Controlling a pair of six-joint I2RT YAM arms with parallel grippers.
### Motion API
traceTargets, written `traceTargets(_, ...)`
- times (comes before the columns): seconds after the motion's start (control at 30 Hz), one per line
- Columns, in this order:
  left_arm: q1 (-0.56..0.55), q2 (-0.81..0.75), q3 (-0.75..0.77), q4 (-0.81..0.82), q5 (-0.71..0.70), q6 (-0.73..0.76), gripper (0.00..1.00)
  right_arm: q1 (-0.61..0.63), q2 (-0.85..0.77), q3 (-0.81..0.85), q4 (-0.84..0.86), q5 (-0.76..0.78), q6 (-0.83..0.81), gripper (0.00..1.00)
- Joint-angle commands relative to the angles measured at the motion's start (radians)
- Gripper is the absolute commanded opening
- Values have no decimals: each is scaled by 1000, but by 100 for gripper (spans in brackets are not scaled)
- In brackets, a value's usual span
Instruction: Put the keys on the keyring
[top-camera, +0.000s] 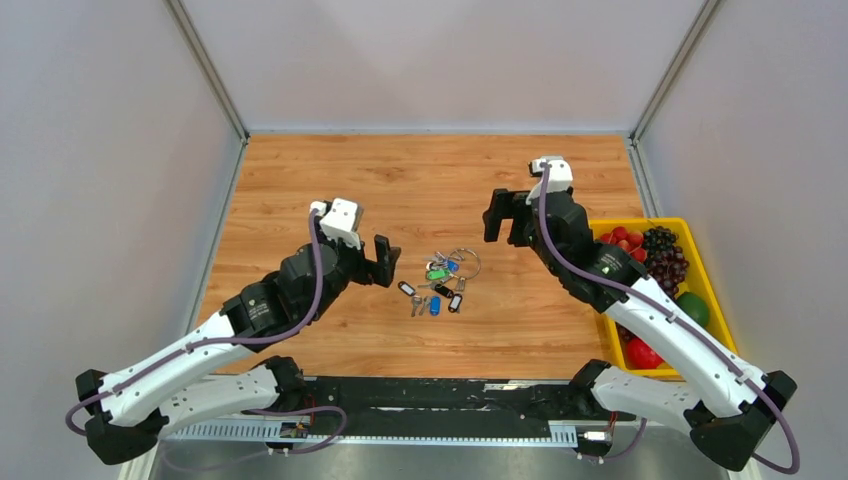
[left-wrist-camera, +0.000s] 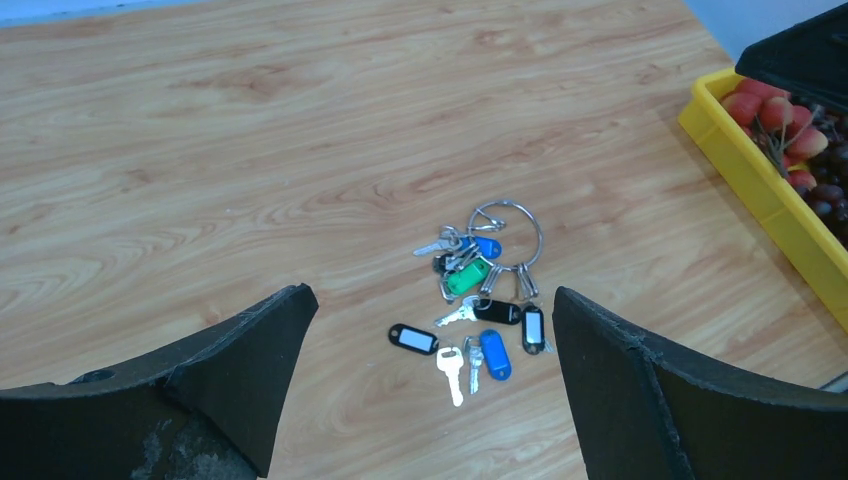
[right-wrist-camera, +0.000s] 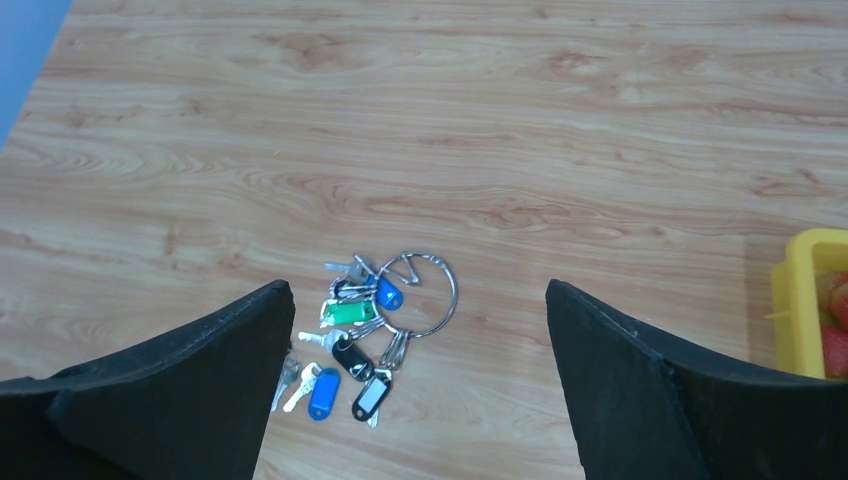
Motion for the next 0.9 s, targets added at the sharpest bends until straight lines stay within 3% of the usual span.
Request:
traceTargets(0.0, -2, -5, -28, 23, 98, 10, 100, 5, -37, -27, 12, -164, -32, 100)
traceTargets(0.27, -1, -14, -66, -19, 121, -95, 100, 6, 12, -87, 15, -306, -76, 100)
traceTargets(0.53, -1, -21, -115, -28, 112, -161, 100, 6, 189, -96, 84, -234, -100, 95)
traceTargets(0.7, -1, -76, -173, 25, 179, -148, 100, 1, 313, -61, 100, -249, -96, 77)
traceTargets(0.8, -1, -129, -210, 64, 190, -140, 100, -33, 379, -51, 122, -291, -94, 61)
traceTargets(0.87, -1, -153, -231, 78, 200, -129, 100, -68, 421, -47, 141, -345, -89, 44)
